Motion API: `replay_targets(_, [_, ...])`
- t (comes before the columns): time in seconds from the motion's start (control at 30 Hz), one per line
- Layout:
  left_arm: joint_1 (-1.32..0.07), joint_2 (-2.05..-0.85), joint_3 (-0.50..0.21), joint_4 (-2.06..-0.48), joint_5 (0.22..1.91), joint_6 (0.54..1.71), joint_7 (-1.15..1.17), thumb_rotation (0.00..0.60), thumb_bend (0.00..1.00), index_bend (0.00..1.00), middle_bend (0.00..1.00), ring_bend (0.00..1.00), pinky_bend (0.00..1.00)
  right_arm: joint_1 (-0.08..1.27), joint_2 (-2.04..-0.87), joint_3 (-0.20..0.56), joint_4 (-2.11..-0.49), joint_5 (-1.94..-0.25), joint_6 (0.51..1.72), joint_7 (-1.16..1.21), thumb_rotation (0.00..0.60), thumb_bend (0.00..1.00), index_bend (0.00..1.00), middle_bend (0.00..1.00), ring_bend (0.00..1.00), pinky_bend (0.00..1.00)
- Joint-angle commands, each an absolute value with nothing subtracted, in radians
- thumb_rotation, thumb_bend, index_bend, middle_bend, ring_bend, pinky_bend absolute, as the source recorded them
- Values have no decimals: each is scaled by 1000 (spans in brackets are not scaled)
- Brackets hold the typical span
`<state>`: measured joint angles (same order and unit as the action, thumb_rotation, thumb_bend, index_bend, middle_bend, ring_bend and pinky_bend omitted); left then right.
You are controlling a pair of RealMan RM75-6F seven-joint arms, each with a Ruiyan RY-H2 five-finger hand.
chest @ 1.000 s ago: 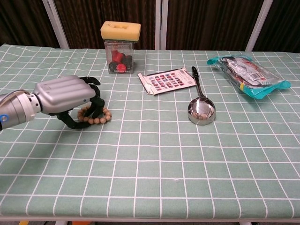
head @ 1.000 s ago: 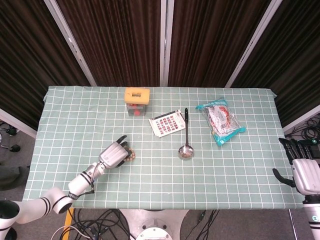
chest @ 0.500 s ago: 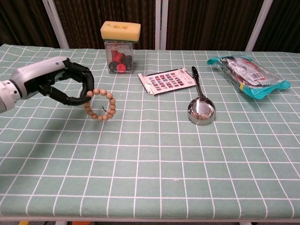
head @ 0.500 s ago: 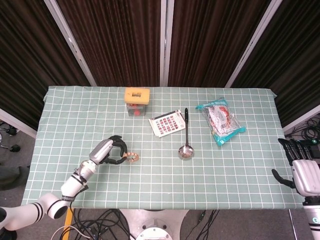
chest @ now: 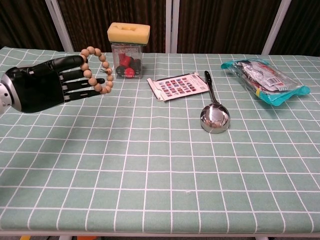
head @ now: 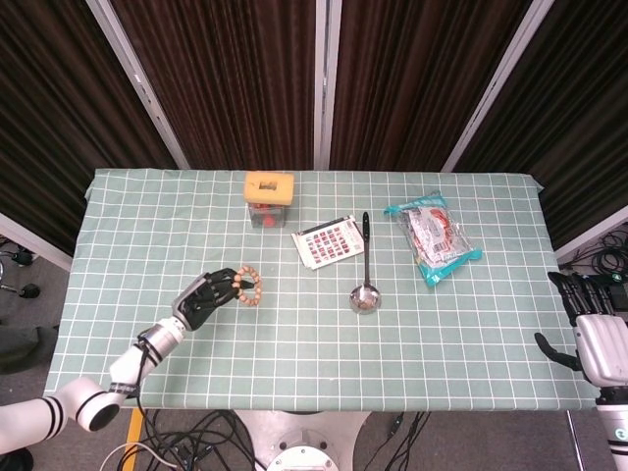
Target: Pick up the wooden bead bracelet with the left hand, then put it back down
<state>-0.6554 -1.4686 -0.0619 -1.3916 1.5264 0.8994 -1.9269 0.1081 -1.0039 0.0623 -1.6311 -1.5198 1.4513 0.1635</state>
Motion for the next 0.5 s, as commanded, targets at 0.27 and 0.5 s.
replay_targets(0.27, [-687, -1448, -41, -1374, 1593, 928, -2204, 391, 474, 464, 519, 273, 142, 98, -966, 88, -1650, -1522, 1503, 144, 600, 179, 0, 82, 0, 0])
replay_targets(0.5, [-689, -1451, -33, -1346, 1597, 968, -2191, 309, 474, 453, 518, 272, 139, 94, -940, 103, -1676, -1526, 1530, 125, 600, 181, 0, 84, 0, 0])
